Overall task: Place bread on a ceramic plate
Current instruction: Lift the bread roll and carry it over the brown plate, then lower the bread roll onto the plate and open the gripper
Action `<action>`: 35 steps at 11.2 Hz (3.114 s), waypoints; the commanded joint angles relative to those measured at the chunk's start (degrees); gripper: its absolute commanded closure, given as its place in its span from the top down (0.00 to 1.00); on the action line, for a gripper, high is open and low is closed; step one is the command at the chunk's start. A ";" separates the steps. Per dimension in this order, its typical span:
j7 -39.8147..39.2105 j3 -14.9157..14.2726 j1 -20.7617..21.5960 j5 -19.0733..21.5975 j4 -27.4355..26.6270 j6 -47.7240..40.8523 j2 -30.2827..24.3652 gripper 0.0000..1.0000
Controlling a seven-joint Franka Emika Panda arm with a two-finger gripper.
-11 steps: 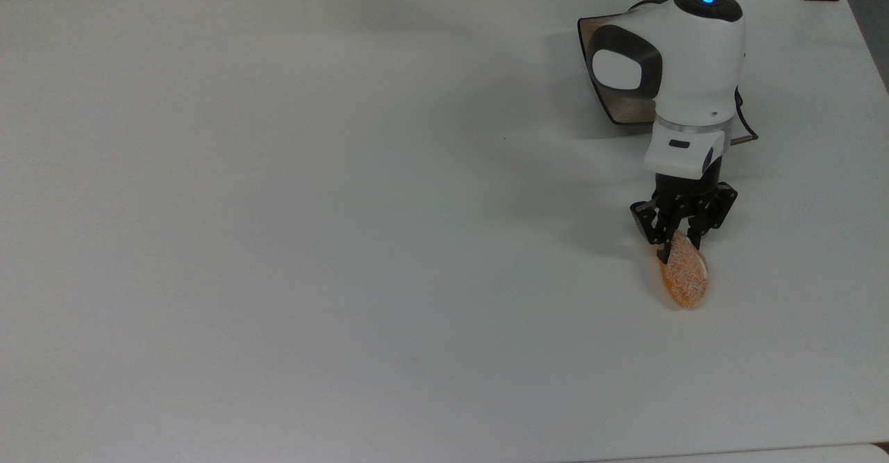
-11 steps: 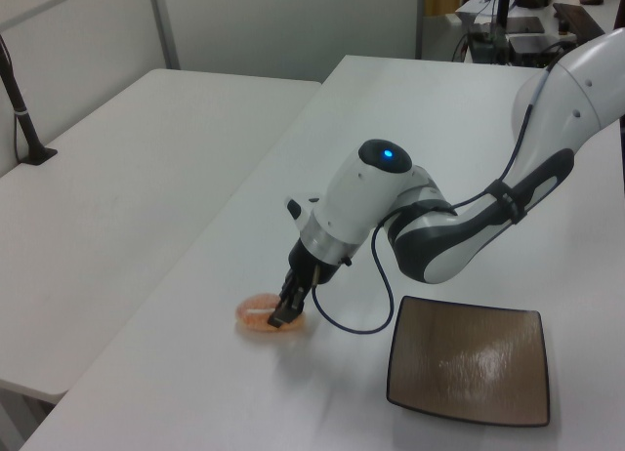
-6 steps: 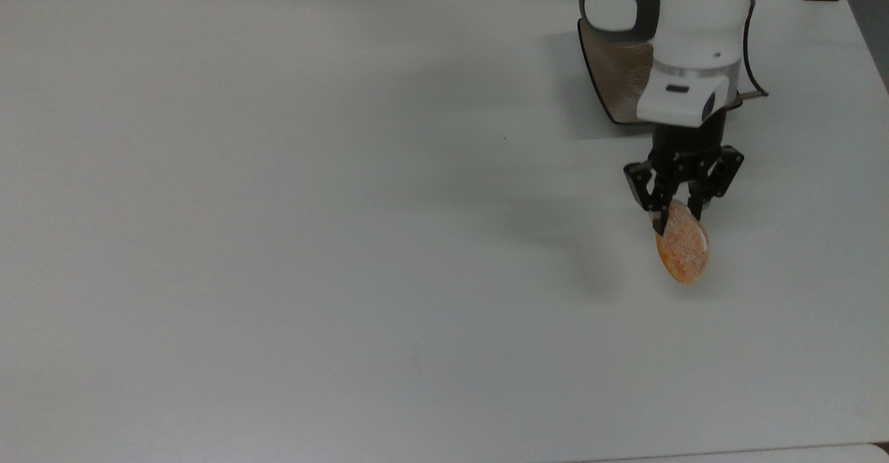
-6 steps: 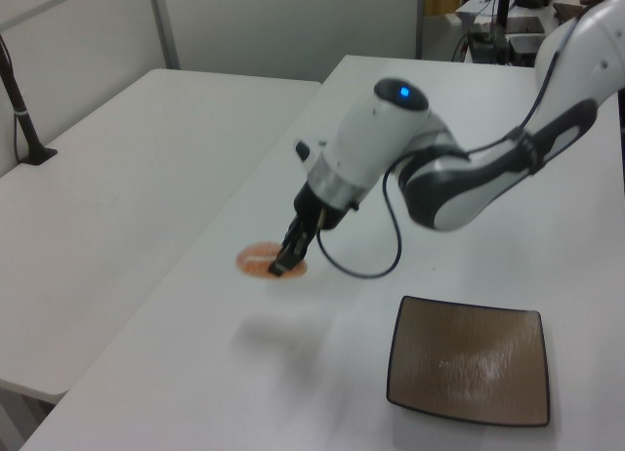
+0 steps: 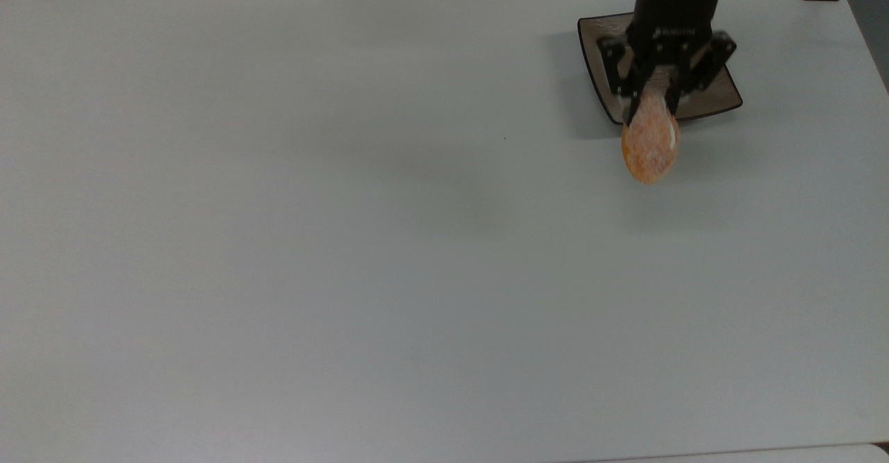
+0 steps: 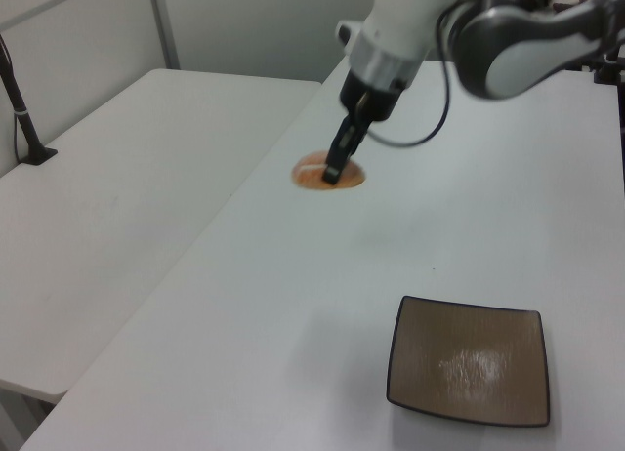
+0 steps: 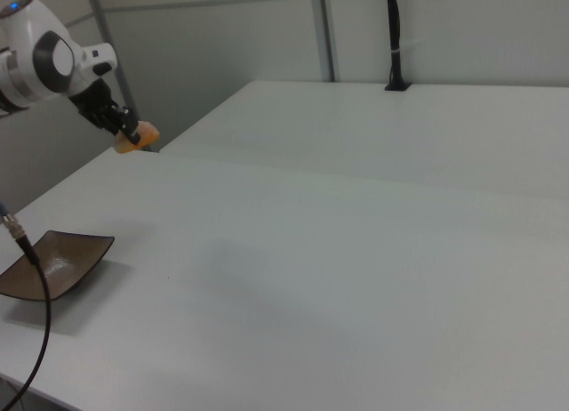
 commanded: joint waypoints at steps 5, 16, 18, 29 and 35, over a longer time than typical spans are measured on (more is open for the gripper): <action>-11.88 1.32 0.39 15.78 -19.81 -10.74 -20.87 0.41; -9.44 11.79 2.14 24.15 -37.41 8.66 -16.24 0.42; -8.73 11.79 2.67 23.53 -38.46 13.05 -15.09 0.42; -2.40 11.79 3.47 17.47 -39.17 17.73 -11.30 1.00; -2.04 11.00 -1.61 17.38 -27.59 -3.66 -19.11 1.00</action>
